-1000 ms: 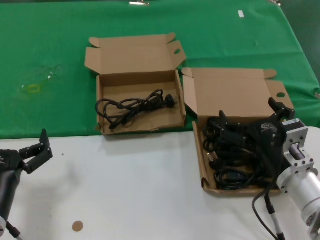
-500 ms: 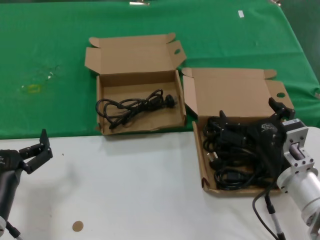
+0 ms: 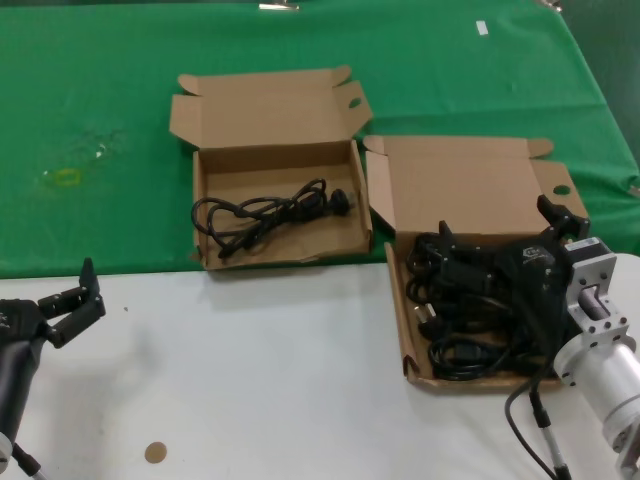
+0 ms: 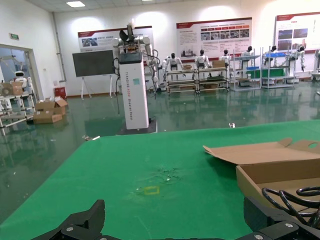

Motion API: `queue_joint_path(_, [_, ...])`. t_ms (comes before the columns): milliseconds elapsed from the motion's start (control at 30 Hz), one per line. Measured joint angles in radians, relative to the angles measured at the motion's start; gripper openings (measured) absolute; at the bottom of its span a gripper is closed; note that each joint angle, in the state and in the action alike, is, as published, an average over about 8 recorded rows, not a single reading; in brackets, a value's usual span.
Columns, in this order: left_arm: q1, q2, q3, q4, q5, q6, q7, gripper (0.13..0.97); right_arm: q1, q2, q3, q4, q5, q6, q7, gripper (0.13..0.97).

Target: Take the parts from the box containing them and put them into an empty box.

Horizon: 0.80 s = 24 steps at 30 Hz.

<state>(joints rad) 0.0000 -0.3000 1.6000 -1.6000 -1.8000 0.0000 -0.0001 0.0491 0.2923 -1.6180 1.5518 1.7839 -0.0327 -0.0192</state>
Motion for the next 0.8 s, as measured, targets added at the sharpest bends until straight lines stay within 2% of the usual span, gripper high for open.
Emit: queue_joint_path(800, [0.000,0.000,0.000,0.000,0.000,0.000,0.000,0.966,0.000,0.000,0.000,0.000,0.000,0.000,0.000,0.966])
